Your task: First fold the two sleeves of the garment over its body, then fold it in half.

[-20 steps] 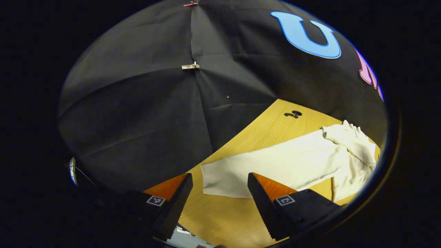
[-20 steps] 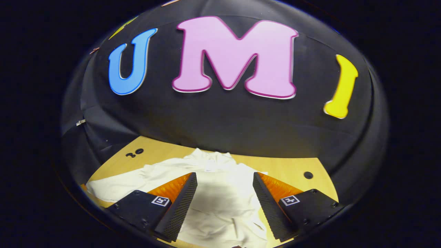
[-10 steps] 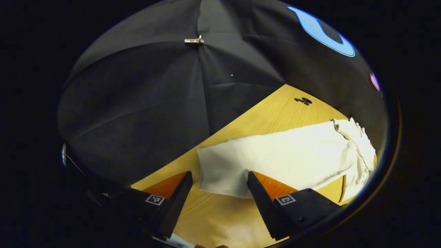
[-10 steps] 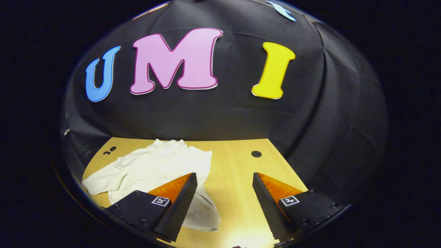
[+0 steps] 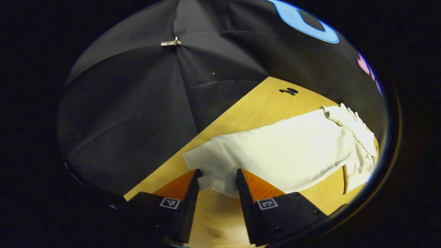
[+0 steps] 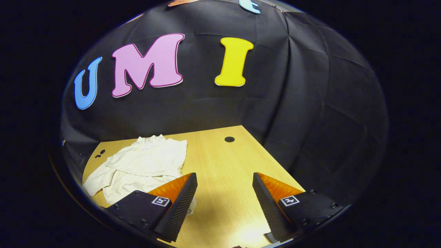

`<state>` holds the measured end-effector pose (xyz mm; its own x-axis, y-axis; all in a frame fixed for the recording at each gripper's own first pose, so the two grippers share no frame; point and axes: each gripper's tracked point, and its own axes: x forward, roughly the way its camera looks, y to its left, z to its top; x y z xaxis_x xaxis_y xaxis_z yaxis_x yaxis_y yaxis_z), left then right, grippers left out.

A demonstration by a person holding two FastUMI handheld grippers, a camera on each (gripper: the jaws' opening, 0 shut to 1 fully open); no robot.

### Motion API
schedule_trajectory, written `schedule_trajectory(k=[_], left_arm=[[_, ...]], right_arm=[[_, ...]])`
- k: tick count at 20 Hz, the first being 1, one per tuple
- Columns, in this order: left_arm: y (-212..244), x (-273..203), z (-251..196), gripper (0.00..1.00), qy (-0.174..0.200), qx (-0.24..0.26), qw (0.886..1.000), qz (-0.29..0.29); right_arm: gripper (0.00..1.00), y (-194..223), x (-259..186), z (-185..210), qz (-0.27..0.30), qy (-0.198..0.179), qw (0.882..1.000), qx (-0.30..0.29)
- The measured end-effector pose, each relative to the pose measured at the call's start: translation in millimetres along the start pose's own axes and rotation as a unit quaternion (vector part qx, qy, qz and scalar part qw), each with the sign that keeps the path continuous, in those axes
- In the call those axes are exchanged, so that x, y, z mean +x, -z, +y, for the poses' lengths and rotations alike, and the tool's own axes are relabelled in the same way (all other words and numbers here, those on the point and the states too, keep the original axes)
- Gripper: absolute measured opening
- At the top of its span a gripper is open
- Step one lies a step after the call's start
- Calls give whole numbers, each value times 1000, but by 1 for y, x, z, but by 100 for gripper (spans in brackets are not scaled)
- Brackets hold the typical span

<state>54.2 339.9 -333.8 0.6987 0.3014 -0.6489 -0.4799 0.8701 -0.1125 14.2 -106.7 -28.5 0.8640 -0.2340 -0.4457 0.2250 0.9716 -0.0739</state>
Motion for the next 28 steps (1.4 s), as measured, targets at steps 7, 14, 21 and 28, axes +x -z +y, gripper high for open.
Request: schedule_trajectory(k=[7,14,21,28], left_arm=[[-6,-2,-8,13,-4,-30,999,12],[-32,-10,-10,7,-23,-23,999,22],[-132,-26,-53,7,-19,-34,998,-47],[-229,-33,-173,7,28,35,993,-108]], right_arm=[[99,3,1,-20,5,6,1000,4],[99,5,16,-16,12,-5,1000,6],[99,25,36,-21,33,-21,999,4],[99,49,58,-33,60,-26,998,23]])
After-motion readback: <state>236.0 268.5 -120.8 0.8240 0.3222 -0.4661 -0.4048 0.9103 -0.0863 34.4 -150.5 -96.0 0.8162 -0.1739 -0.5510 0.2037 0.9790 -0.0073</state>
